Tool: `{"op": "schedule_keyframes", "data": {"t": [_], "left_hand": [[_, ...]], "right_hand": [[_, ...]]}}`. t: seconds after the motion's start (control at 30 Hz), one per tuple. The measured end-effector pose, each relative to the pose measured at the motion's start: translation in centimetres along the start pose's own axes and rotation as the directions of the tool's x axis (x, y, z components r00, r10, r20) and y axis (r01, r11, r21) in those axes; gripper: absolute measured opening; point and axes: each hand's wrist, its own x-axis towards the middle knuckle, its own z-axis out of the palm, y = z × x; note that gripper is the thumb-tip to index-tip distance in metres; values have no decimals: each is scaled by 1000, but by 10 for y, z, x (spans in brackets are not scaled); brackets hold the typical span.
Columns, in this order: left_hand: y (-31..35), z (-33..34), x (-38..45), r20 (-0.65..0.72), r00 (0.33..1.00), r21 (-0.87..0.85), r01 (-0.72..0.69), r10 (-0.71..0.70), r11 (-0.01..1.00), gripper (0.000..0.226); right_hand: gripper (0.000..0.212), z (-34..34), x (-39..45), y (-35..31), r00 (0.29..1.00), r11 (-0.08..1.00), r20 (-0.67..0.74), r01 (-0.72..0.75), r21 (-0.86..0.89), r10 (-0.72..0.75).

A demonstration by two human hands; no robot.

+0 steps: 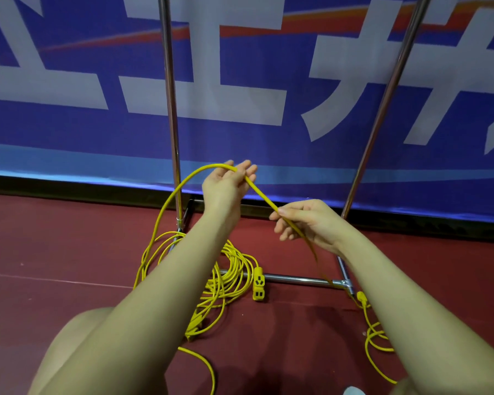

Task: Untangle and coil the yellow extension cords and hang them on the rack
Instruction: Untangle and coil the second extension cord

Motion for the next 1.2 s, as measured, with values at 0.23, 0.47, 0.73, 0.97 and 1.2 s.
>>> {"op": "schedule_keyframes", "data": {"t": [0.23, 0.47, 0.73, 0.97, 1.2], "left_hand": [[6, -17, 16, -130, 991, -146, 12, -31, 989, 44], [-20, 6, -7, 56, 972, -10, 229, -228, 973, 31], [17, -3, 19, -60, 984, -302, 142, -167, 943, 11], [-11, 10, -8, 82, 982, 63, 165, -170, 984, 25], [2, 9, -1, 9, 999, -82, 43, -43, 996, 33]], "right_hand": [[17, -10, 0, 13, 998, 983, -52, -43, -180, 34], [19, -1, 4, 1, 995, 999, -104, -3, -51, -3], [26, -14, -1, 17, 993, 992, -95, -83, -93, 74], [26, -4, 3, 13, 994, 999, -105, -41, -15, 39], [30, -10, -3, 10, 999, 995, -24, -34, -92, 32]]}}
